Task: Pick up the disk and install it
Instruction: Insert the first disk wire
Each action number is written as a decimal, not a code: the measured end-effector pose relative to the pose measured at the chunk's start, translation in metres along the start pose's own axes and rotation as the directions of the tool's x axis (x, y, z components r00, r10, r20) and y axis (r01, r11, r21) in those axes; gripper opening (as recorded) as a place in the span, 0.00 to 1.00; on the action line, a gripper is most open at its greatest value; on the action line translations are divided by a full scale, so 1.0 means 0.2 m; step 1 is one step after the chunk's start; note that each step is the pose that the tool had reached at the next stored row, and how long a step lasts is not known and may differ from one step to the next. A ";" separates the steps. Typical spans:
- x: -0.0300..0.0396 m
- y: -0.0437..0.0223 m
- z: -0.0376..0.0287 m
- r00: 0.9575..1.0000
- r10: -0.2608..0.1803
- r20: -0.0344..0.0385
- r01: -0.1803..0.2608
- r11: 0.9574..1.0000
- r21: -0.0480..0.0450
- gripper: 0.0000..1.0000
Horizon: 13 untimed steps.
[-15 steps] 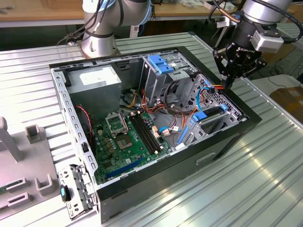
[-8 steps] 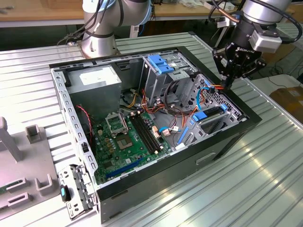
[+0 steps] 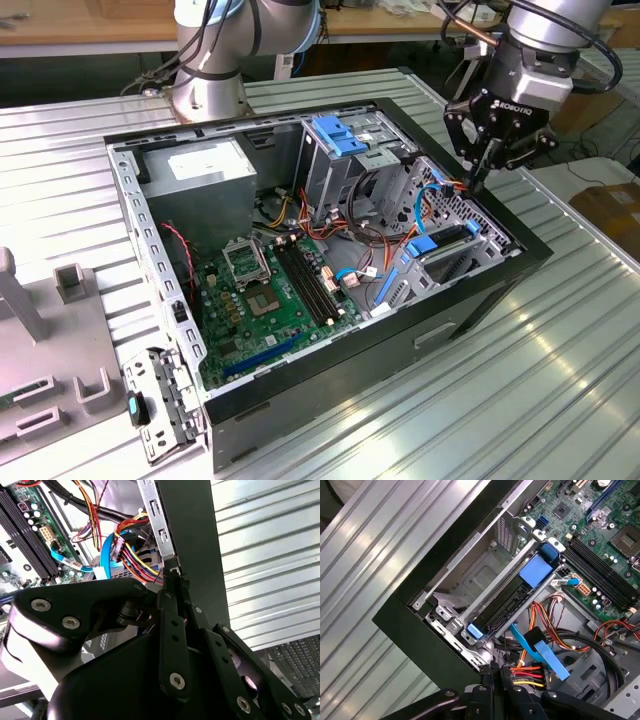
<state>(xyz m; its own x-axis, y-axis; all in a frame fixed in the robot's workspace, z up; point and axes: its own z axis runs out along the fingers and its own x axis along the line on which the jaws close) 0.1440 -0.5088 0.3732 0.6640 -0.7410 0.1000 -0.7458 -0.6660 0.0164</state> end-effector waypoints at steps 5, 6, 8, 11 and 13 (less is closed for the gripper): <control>-0.015 0.016 0.005 0.990 0.138 0.001 -0.138 0.990 -0.014 0.17; -0.017 0.018 0.005 0.990 0.144 0.001 -0.144 0.989 -0.015 0.17; -0.020 0.022 0.005 0.986 0.169 0.001 -0.169 0.985 -0.017 0.17; -0.020 0.022 0.005 0.985 0.175 0.001 -0.175 0.984 -0.018 0.17; -0.020 0.022 0.005 0.985 0.175 0.001 -0.175 0.984 -0.018 0.17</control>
<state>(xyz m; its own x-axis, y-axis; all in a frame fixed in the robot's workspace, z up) 0.1380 -0.5088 0.3718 0.5233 -0.8462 0.1001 -0.8513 -0.5245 0.0164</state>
